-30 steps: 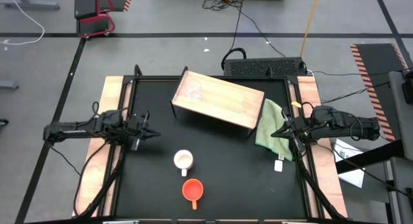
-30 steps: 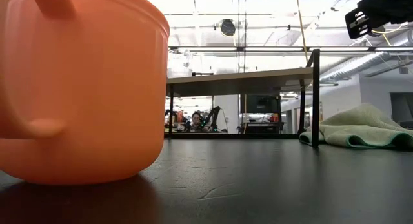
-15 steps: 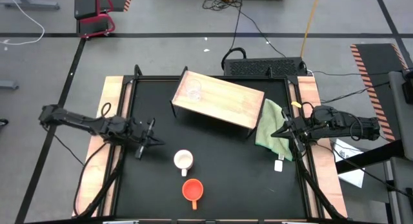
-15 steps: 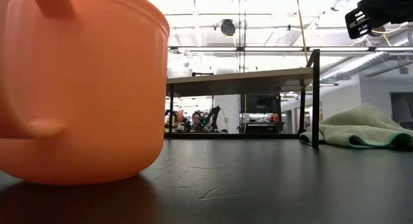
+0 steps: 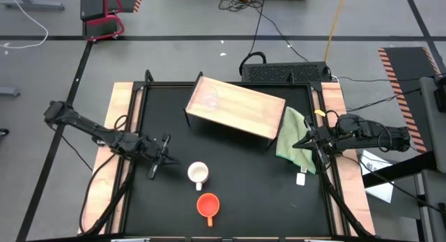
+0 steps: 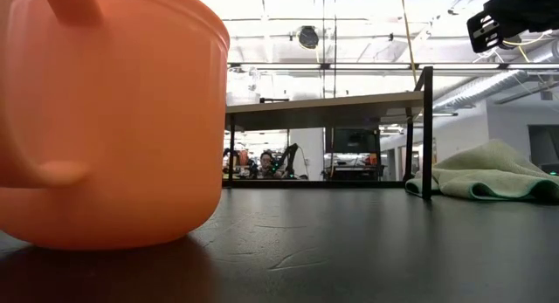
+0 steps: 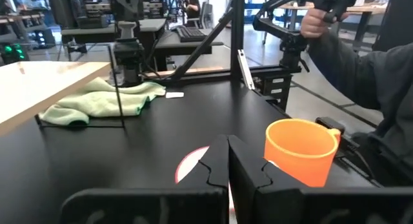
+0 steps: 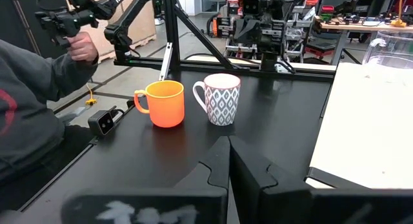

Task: Stack small to large cups/mugs on shelf
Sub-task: Put the orange mug on the shelf

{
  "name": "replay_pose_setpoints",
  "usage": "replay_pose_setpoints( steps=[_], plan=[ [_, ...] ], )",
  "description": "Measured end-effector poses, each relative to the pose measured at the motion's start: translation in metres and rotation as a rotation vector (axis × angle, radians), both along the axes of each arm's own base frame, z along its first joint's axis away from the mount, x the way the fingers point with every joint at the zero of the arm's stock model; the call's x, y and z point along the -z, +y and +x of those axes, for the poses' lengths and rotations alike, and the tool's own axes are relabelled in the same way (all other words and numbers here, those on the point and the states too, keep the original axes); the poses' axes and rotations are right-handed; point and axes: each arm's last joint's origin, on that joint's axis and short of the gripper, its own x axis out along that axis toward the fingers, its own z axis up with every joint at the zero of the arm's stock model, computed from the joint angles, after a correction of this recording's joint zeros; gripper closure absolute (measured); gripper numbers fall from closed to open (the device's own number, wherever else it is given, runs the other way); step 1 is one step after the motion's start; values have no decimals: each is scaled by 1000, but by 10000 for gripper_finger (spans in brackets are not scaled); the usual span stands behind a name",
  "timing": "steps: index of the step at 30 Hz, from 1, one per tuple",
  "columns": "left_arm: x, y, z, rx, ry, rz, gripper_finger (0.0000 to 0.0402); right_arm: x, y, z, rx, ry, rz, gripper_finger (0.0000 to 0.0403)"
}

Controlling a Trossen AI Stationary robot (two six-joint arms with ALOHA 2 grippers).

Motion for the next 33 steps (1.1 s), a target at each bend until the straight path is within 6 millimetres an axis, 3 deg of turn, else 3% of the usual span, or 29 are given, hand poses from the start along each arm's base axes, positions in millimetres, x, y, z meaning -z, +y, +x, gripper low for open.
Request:
replay_pose_setpoints(
  steps=[10,21,33],
  plan=[
    [-26,-30,23,24,101,122,401,0,0,0,0,0,0,403],
    [-41,-68,52,76,265,246,401,0,0,0,0,0,0,403],
    [-62,-89,74,67,307,313,401,0,0,0,0,0,0,403]
  ],
)
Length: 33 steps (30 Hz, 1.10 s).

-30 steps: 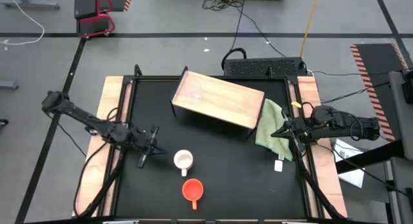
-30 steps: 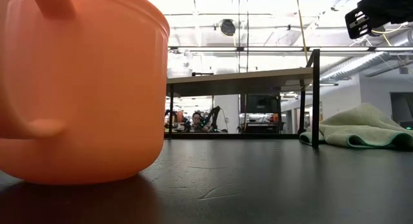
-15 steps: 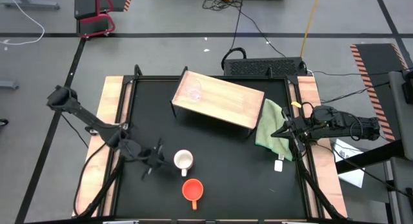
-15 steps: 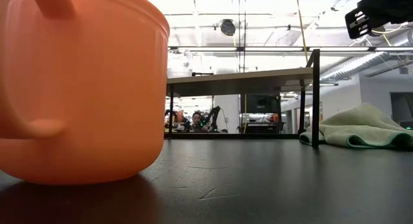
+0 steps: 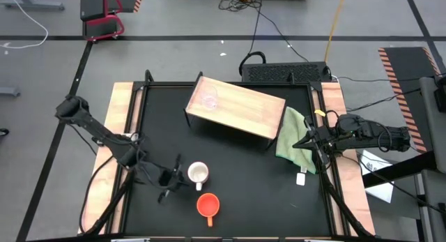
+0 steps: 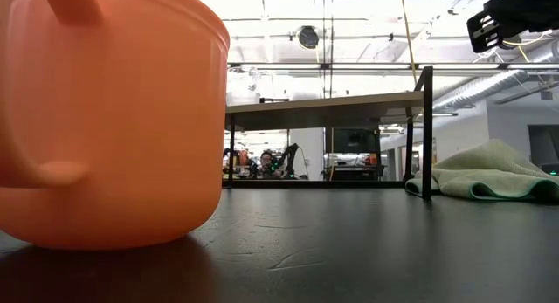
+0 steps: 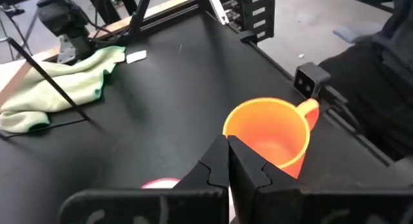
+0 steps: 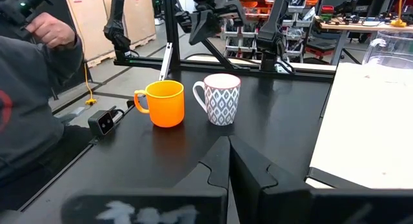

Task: Stack small to large cups/mugs on shelf
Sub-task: Put the orange mug on the shelf

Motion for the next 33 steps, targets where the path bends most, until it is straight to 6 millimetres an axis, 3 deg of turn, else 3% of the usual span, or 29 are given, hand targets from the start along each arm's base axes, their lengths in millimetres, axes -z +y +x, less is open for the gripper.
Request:
replay_pose_setpoints(
  steps=[13,18,24,33],
  plan=[
    [-7,-22,18,34,55,-17,398,0,0,0,0,0,2,403],
    [-4,-18,29,5,85,2,398,0,0,0,0,0,2,403],
    [-15,-9,48,-44,126,-6,399,0,0,0,0,0,3,403],
    [-29,-20,72,81,202,-3,380,0,0,0,0,0,3,403]
  ],
)
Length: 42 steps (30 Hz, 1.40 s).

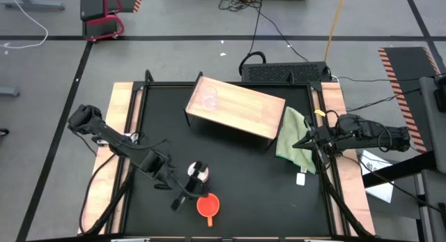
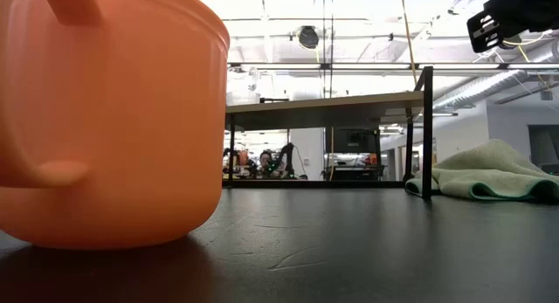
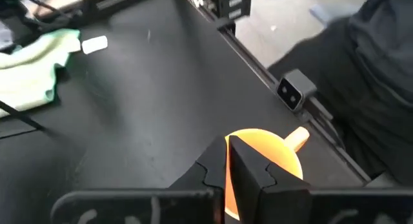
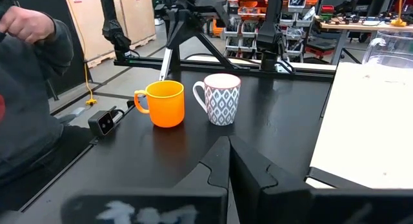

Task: Stack small to large cups/mugs on shelf
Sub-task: Put the orange mug on the shelf

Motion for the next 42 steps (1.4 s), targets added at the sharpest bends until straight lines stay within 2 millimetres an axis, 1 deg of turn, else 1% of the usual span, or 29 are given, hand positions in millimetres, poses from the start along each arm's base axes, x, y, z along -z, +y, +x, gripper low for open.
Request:
replay_pose_setpoints(
  steps=[4,7,11,14,25,28,32,35,38,42],
  plan=[
    [-1,-6,11,7,63,36,389,0,0,0,0,0,0,403],
    [2,-11,18,25,102,58,398,0,0,0,0,0,0,403],
    [5,-16,25,70,111,66,392,0,0,0,0,0,0,403],
    [8,-19,29,86,116,75,398,0,0,0,0,0,0,403],
    [9,-20,31,155,136,43,397,0,0,0,0,1,0,403],
    [11,-18,31,134,148,64,399,0,0,0,0,0,0,403],
    [22,-12,37,104,197,83,397,0,0,0,0,1,0,403],
    [36,-12,45,100,239,82,399,0,0,0,0,2,0,403],
    [51,-14,47,109,291,117,398,0,0,0,0,2,0,403],
    [49,-13,48,95,266,127,400,0,0,0,0,4,0,403]
  ],
)
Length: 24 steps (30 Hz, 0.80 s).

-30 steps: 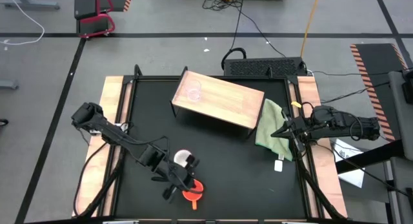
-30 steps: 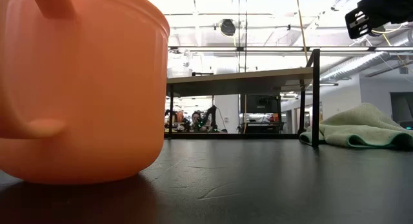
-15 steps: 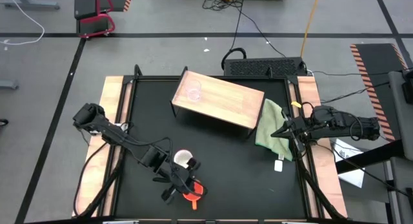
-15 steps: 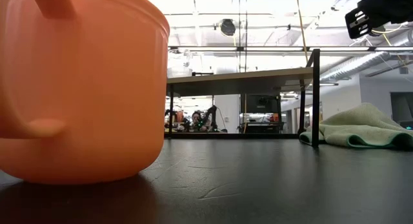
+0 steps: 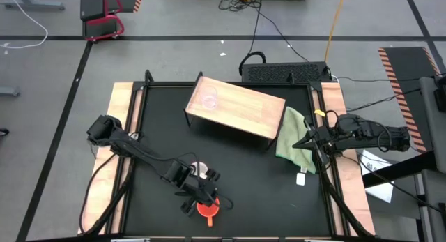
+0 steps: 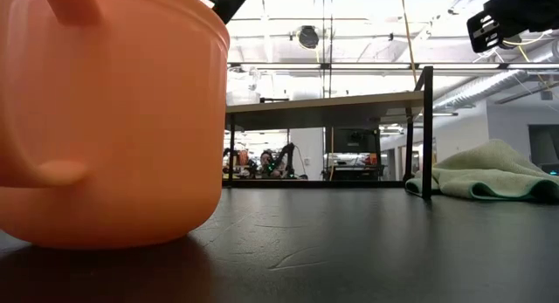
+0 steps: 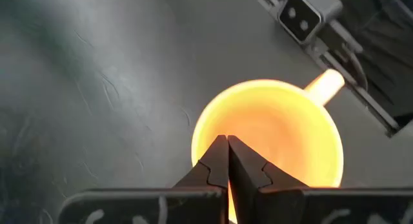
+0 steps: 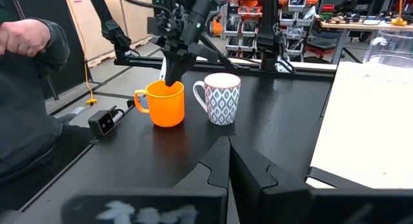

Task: Stack small to large cups/mugs on shelf
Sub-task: Put the orange mug on the shelf

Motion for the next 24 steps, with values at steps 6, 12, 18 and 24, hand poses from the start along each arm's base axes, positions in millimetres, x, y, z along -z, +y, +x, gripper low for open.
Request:
replay_pose_setpoints(
  steps=[6,12,18,24],
  plan=[
    [-4,0,-1,-5,-11,-7,400,0,0,1,0,4,0,403],
    [-3,2,0,-42,2,-18,389,0,0,1,0,4,0,403],
    [-3,2,-1,-55,15,-19,357,0,0,1,0,4,0,403],
    [-2,5,0,-61,19,-16,314,0,0,1,0,4,0,403]
  ],
)
